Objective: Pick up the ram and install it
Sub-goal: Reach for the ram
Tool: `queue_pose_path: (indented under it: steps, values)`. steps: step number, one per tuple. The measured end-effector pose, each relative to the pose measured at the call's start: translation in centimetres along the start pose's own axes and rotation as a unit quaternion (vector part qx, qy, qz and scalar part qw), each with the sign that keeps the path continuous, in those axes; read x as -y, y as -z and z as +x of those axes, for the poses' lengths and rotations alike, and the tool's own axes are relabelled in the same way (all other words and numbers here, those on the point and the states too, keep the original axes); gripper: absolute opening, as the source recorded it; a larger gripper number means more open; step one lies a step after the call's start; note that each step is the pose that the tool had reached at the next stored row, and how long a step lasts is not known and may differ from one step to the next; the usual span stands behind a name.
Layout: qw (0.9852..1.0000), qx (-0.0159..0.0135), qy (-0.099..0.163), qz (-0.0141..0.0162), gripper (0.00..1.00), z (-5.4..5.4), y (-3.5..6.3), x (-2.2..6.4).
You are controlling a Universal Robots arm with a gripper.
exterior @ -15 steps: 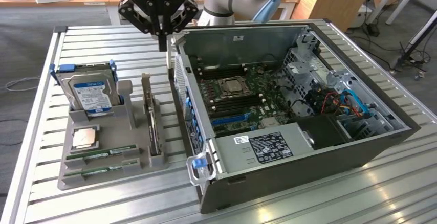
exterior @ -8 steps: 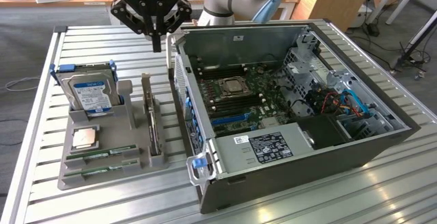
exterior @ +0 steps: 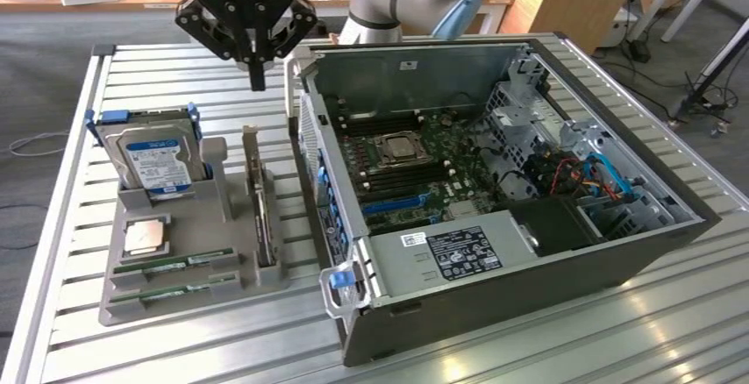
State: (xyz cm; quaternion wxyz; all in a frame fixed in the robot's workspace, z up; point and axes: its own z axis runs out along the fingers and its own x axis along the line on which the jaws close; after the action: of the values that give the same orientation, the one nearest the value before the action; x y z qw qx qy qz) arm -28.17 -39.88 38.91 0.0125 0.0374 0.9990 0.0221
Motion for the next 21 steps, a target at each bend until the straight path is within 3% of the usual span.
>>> queue_pose_path:
  steps: [21]
  values:
    - [1.0000, 0.0000, 0.000, 0.0000, 0.11, 3.1, -0.08, 0.24]
